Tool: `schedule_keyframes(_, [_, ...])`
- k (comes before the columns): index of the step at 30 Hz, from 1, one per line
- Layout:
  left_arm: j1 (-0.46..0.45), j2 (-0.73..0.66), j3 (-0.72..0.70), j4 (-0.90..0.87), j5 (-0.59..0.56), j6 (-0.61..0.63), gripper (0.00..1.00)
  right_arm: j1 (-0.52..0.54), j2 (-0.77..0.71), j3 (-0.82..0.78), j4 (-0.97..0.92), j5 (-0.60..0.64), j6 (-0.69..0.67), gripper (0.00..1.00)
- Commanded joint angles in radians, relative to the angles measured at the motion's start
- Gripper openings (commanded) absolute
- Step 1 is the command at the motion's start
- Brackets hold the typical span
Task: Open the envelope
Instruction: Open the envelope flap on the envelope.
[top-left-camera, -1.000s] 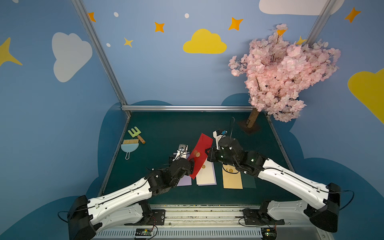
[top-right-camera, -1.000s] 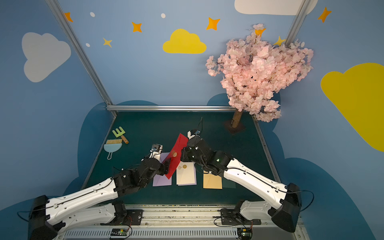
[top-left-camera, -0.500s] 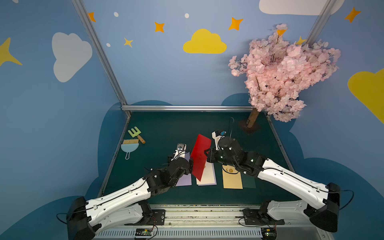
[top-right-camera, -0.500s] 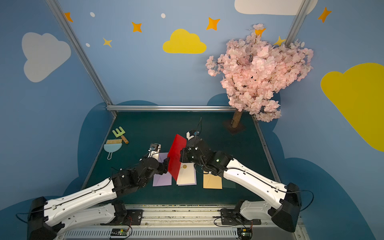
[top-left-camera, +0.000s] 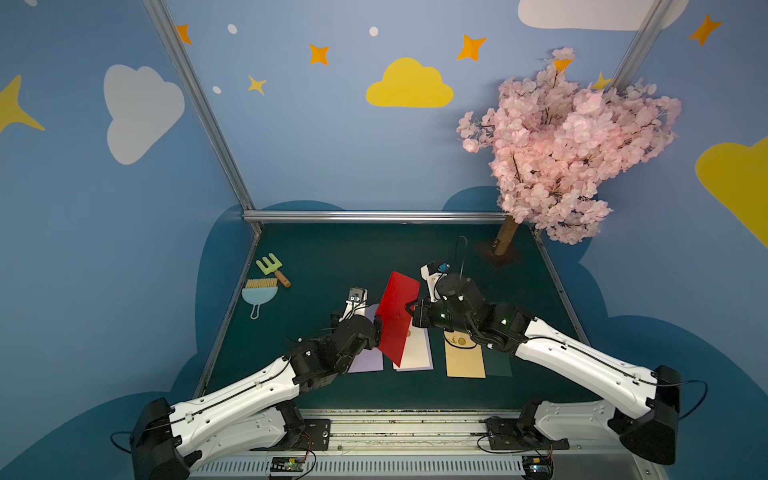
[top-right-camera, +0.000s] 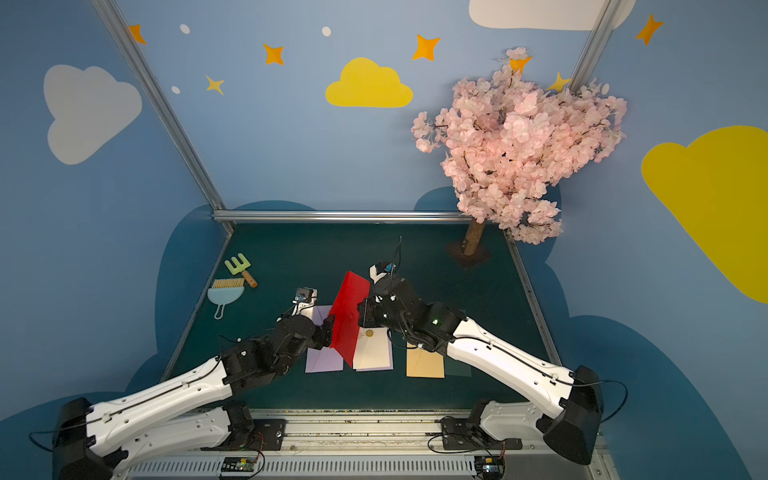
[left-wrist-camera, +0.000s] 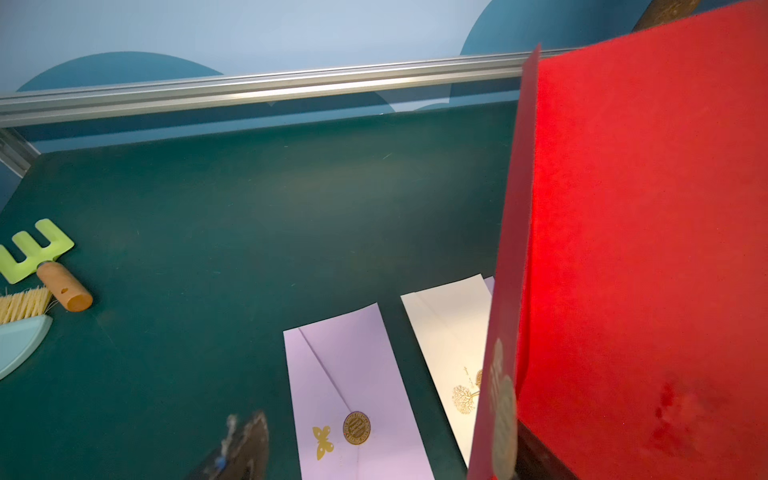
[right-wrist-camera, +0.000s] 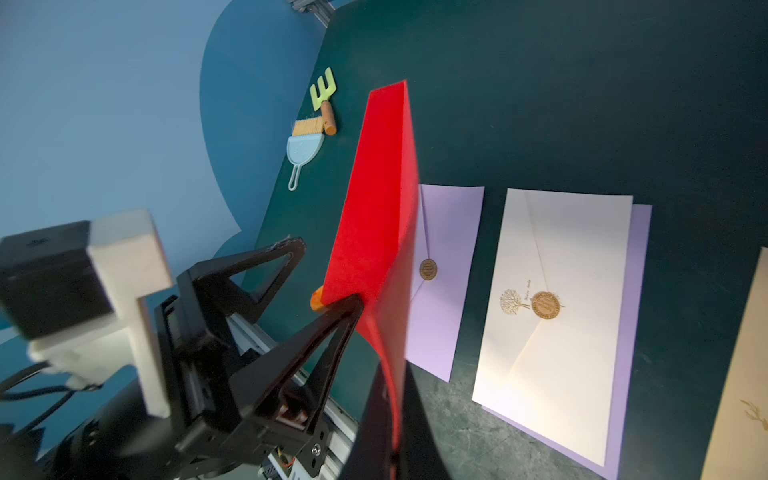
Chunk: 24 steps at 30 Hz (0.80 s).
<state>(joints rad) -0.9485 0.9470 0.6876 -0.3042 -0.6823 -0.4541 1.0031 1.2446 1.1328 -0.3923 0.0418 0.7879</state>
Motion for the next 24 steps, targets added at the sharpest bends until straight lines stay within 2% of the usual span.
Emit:
schedule_keyframes(1, [0.022,-0.036,-0.012,-0.024,-0.008,-0.006,0.85,0.006,-0.032,-0.009,0.064,-0.085,0.005,0.0])
schedule_keyframes(9, [0.085,-0.11,-0.035,-0.052,0.014,0.001,0.86,0.007,-0.037,-0.029,0.161,-0.238,0.03,0.0])
schedule_keyframes(18, [0.196,-0.217,-0.072,-0.055,0.119,0.003,0.87,0.006,-0.03,-0.078,0.369,-0.413,0.078,0.0])
schedule_keyframes(22, [0.237,-0.242,-0.094,-0.013,0.196,-0.009,0.87,0.006,-0.002,-0.077,0.458,-0.48,0.109,0.0])
schedule_keyframes(24, [0.272,-0.272,-0.128,0.044,0.284,-0.017,0.88,0.006,0.006,-0.082,0.501,-0.5,0.124,0.0])
